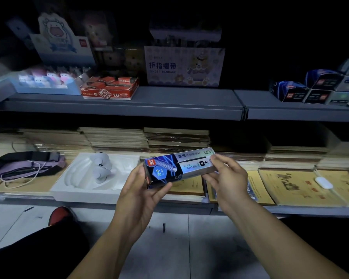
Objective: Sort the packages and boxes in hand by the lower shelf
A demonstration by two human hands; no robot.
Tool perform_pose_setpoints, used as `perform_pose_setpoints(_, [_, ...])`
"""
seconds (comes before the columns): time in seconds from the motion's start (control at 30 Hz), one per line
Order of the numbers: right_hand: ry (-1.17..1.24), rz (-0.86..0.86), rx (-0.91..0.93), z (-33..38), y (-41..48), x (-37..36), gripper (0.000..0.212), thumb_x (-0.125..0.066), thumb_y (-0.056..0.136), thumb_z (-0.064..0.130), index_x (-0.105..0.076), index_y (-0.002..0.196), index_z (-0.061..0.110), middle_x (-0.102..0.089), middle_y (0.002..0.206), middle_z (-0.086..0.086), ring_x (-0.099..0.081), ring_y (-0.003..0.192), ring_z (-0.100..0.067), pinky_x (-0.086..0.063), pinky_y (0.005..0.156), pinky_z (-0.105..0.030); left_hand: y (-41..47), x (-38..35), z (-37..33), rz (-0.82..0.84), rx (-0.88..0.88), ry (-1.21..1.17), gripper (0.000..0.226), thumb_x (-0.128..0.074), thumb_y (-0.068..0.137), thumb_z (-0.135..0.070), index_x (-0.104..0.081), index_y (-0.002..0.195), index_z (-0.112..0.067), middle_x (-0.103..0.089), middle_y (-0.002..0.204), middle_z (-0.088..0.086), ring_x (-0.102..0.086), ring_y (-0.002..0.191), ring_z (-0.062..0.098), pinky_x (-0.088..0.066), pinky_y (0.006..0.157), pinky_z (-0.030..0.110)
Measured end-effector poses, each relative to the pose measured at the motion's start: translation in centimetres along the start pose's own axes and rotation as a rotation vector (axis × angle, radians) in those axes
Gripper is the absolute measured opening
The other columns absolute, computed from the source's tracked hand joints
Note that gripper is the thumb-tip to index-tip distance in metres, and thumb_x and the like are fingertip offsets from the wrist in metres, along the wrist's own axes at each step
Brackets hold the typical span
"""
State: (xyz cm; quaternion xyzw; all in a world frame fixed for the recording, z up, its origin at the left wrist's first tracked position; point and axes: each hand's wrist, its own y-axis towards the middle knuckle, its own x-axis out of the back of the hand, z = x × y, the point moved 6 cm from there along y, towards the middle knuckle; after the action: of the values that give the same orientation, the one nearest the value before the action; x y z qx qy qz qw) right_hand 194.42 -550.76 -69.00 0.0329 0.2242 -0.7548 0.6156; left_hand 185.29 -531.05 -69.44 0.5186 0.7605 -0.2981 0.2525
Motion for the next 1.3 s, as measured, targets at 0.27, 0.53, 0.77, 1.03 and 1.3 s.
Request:
perform_pose_setpoints(0.27, [0.004,0.141,0.034,1.9,-0.2,-0.6,0.02,-0.075,0.09,0.008,-0.073,0.111,0.01,-0.075,0.108,-0.017,-0.075,0.1,-0.03,-0.064,0.084,-0.04,0.8,0.3,-0.8,-0.077,0.002,0.003,0.037,-0.045,0.106,-0.032,-0.056,0.13,-0.006,-0.071,0.125,0.017,-0.071,0.111,0.035,-0.063,0.079,0.037])
perform_pose_setpoints(0.53, [-0.137,0.301,0.091,4.6,0.3,-0.7,0.022,-0.068,0.097,0.014,-0.069,0.118,0.014,-0.075,0.108,-0.013,-0.074,0.103,-0.026,-0.064,0.081,-0.038,0.6,0.1,-1.6,0.012,-0.035,0.221,0.037,-0.06,0.097,-0.017,-0.059,0.13,0.001,-0.069,0.126,0.019,-0.067,0.118,0.035,-0.056,0.098,0.044])
perform_pose_setpoints(0.77, [-0.316,0.525,-0.011,6.4,0.0,-1.0,0.024,-0.068,0.097,0.024,-0.07,0.113,0.007,-0.073,0.113,-0.017,-0.075,0.101,-0.026,-0.064,0.081,-0.048,0.8,-1.5,-4.2,-0.069,-0.099,0.233,0.045,-0.069,0.087,-0.012,-0.059,0.129,-0.002,-0.075,0.112,0.019,-0.074,0.103,0.03,-0.062,0.075,0.031])
perform_pose_setpoints(1.03, [0.126,0.47,-0.001,9.0,-1.1,-0.6,0.022,-0.071,0.086,0.014,-0.055,0.095,0.003,-0.073,0.109,-0.029,-0.073,0.102,-0.043,-0.064,0.081,-0.051,3.1,-11.9,-3.7,0.044,-0.035,0.202,0.069,-0.078,0.083,-0.008,-0.041,0.142,-0.007,-0.073,0.115,0.021,-0.074,0.102,0.033,-0.058,0.091,0.043])
perform_pose_setpoints(1.3, [-0.042,0.35,0.207,13.3,0.1,2.5,0.023,-0.071,0.093,0.014,-0.063,0.106,-0.004,-0.076,0.103,-0.021,-0.076,0.088,-0.033,-0.062,0.085,-0.05,4.2,-20.5,-1.5,0.22,-0.087,0.444,0.023,-0.069,0.092,-0.008,-0.072,0.114,-0.002,-0.078,0.107,0.013,-0.075,0.1,0.029,-0.062,0.084,0.035])
